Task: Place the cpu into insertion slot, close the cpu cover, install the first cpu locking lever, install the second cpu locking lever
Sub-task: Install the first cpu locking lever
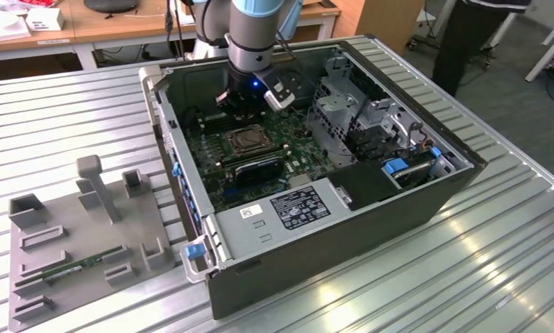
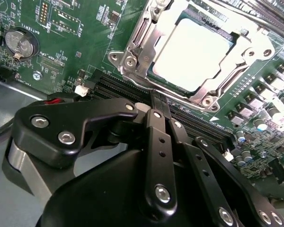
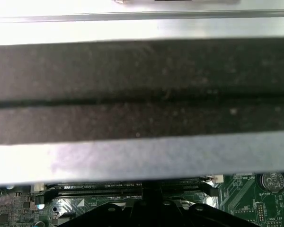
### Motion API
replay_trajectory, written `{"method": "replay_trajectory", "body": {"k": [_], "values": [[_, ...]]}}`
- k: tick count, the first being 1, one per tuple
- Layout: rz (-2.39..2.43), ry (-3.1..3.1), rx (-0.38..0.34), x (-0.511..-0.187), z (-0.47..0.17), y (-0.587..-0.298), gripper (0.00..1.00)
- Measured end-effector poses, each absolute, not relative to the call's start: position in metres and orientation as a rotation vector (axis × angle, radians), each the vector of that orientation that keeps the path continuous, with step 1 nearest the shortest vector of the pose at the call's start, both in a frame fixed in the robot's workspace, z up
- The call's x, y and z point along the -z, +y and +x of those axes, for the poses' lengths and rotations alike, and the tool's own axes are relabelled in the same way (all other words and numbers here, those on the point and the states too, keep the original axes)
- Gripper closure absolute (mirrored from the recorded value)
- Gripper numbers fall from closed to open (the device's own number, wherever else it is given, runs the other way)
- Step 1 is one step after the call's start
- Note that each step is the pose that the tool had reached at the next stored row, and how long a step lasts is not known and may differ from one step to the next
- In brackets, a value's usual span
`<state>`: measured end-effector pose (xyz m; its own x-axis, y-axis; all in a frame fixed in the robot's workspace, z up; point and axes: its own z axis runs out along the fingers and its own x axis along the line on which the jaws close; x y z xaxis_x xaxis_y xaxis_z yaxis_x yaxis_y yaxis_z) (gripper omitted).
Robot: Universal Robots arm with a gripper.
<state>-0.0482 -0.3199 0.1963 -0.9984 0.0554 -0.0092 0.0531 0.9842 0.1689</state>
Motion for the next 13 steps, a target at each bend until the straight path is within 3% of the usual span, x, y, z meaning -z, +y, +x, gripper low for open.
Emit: {"method": "replay_trajectory", "body": {"k": [13], "values": [[0.085,3.114,-0.282,-0.1949,-0.0482,-0.3200,0.89]]}}
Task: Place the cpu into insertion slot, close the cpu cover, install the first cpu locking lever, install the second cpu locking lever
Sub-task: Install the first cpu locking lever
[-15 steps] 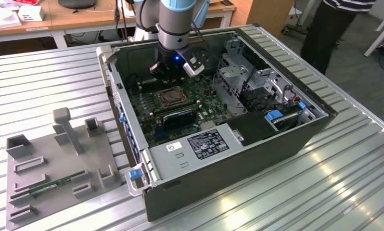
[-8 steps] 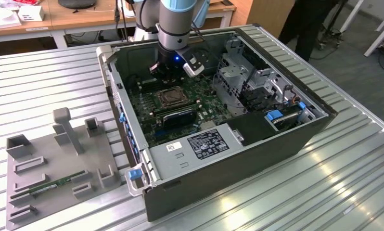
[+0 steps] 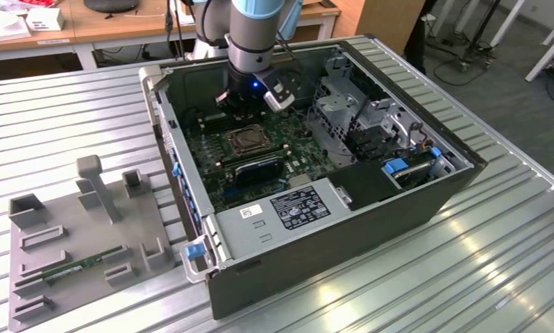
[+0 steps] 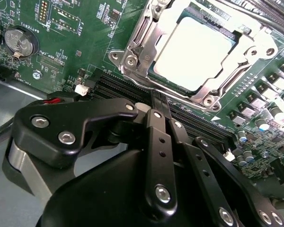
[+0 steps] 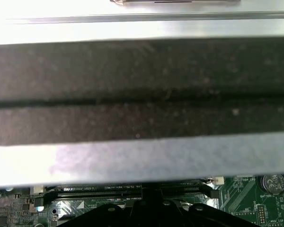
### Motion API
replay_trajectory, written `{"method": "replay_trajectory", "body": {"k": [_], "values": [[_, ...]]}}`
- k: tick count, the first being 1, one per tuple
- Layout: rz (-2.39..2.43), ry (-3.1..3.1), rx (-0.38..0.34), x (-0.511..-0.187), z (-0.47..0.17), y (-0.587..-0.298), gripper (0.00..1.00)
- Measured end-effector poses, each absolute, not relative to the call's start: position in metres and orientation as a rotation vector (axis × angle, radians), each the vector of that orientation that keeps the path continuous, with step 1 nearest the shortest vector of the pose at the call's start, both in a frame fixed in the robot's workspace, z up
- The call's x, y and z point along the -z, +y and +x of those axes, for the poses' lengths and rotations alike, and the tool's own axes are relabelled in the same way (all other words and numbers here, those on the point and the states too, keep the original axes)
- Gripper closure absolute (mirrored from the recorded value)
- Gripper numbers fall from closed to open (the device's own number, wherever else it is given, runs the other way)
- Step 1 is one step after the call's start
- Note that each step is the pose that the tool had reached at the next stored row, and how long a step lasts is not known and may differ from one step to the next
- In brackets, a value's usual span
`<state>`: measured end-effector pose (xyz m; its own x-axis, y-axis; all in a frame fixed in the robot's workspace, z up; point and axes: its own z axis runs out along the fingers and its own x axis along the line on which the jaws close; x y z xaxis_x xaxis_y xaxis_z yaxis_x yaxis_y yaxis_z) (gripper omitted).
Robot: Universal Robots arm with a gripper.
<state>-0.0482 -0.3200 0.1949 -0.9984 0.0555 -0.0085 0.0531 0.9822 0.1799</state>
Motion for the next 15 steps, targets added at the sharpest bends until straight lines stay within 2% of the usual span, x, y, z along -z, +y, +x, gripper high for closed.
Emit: {"method": "replay_trajectory", "body": {"k": [15], "values": [[0.086,3.113,-0.298,-0.1987,-0.0482,-0.3200,0.89]]}}
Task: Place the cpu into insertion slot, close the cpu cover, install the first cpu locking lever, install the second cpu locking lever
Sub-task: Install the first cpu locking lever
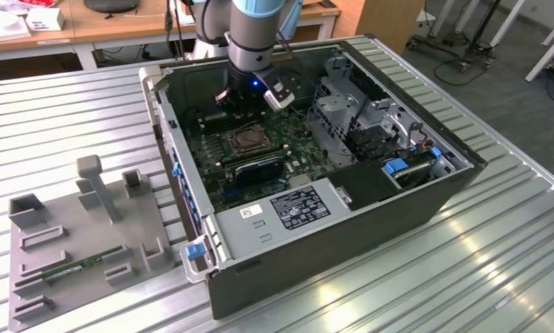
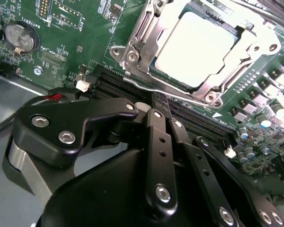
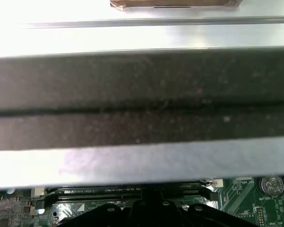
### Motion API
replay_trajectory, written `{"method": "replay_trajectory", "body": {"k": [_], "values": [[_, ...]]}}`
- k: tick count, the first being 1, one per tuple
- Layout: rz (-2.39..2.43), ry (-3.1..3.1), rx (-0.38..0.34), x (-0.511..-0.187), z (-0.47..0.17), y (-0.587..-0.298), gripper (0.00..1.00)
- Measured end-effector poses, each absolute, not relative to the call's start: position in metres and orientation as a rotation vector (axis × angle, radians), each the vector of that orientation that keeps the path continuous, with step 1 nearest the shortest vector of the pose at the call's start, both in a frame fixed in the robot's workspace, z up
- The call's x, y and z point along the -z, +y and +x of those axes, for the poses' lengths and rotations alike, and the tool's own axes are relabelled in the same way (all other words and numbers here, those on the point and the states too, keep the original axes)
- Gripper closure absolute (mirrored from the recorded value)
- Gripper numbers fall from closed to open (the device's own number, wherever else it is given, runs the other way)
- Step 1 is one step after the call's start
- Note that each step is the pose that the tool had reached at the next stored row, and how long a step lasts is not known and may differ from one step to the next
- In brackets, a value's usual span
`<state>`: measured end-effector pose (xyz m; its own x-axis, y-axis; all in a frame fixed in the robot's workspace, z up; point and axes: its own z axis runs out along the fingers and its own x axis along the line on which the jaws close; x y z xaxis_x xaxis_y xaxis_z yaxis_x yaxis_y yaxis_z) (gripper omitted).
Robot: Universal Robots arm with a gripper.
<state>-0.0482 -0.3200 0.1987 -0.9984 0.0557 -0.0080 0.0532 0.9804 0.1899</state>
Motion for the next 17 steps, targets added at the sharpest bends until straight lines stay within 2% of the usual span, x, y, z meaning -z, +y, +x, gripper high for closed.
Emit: {"method": "replay_trajectory", "body": {"k": [17], "values": [[0.085,3.112,-0.298,-0.216,-0.048,-0.320,0.89]]}}
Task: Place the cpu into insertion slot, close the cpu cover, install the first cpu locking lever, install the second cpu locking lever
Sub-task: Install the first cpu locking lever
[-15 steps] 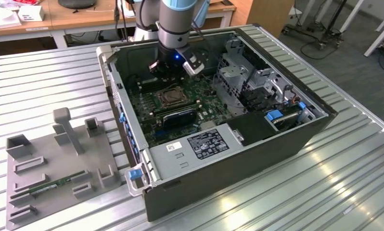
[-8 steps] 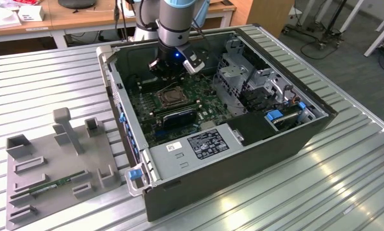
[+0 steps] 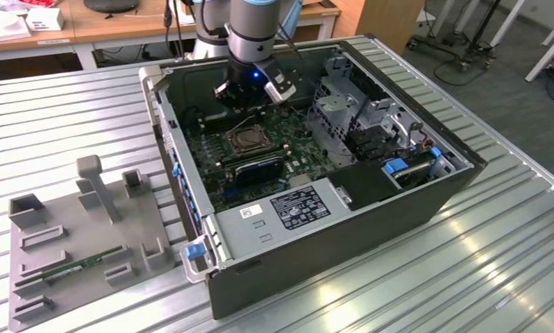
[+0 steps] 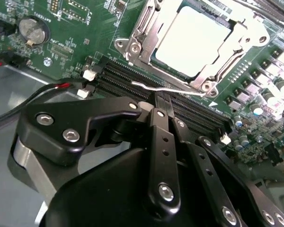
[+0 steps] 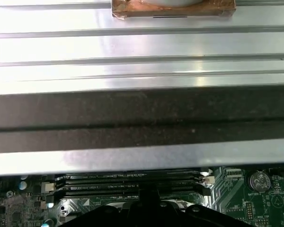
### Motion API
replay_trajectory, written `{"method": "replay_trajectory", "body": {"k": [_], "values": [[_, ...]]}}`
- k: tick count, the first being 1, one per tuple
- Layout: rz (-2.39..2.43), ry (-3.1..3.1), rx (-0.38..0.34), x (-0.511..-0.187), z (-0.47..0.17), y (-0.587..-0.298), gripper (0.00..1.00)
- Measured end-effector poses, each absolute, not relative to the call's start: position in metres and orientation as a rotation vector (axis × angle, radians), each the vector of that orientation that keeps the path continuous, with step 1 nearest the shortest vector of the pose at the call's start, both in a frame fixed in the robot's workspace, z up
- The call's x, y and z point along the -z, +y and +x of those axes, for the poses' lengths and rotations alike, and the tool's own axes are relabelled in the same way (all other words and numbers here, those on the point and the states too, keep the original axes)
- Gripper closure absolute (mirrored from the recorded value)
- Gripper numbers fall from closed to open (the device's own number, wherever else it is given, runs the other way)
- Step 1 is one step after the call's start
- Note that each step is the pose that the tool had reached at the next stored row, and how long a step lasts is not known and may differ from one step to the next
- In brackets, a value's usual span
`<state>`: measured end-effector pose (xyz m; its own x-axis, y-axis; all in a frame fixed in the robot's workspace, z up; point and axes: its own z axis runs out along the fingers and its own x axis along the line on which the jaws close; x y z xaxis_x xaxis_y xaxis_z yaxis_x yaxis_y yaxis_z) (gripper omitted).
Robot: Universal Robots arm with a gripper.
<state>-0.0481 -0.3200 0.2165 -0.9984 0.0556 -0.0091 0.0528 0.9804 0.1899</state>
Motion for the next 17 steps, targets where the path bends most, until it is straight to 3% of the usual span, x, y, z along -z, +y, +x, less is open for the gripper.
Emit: {"method": "replay_trajectory", "body": {"k": [17], "values": [[0.081,3.085,-0.297,-0.225,-0.073,-0.318,0.89]]}}
